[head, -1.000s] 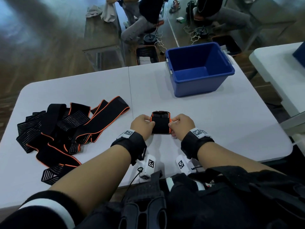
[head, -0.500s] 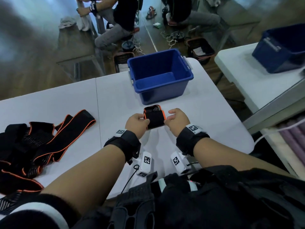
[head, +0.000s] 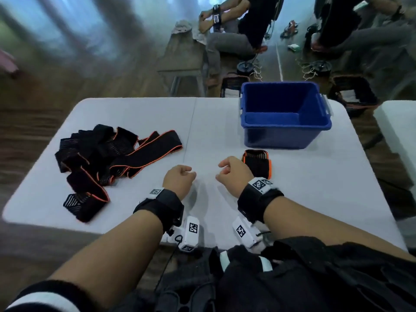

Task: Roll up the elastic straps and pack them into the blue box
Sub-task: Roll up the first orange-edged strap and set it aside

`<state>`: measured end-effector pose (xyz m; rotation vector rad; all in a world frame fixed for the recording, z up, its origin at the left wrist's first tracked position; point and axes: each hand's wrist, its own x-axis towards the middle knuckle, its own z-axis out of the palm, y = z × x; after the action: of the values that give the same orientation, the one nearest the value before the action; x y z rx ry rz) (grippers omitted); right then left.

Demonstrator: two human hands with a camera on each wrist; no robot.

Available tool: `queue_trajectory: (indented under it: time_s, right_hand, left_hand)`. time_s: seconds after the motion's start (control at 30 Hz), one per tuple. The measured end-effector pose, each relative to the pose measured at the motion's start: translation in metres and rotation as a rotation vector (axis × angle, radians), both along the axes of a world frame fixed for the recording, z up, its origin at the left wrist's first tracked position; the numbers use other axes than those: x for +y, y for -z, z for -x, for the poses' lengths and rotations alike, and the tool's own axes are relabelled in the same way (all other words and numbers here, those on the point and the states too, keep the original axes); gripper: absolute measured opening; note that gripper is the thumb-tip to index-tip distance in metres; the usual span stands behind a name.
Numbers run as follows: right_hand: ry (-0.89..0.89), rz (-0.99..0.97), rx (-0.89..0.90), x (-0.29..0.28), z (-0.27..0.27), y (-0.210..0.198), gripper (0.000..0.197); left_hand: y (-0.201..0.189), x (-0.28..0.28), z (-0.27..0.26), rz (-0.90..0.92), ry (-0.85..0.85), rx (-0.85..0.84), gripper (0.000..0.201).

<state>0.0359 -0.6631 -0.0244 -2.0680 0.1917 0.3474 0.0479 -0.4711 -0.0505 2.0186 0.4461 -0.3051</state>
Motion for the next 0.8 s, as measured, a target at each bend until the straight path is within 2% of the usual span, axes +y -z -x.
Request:
queue_trajectory:
  time_s: [0.3, 0.47, 0.53, 0.67, 0.8]
  right_hand:
    - [-0.344, 0.092, -0.048, 0.132, -0.013, -0.005, 0.015]
    - [-0.434, 0.127, -0.087, 0.196, -0.022, -0.012, 0.015]
    - [-0.481, 0.147, -0.108, 0.218, -0.028, -0.016, 0.014]
    - [-0.543, 0.200, -0.156, 0.259, -0.042, -0.022, 0.013]
    - [-0.665, 0.318, -0.259, 0.295, -0.057, -0.023, 0.022]
  left_hand:
    - [0.002, 0.165, 0.055, -0.084, -0.356, 0.003, 0.028]
    - [-0.009, 0.223, 0.073, -0.154, -0.486, -0.044, 0.010]
    - [-0.008, 0.245, 0.075, -0.187, -0.518, -0.065, 0.003]
    - [-0.002, 0.286, 0.079, -0.239, -0.544, -0.071, 0.003]
    - [-0.004, 0.315, 0.078, -0.313, -0.539, -0.102, 0.015]
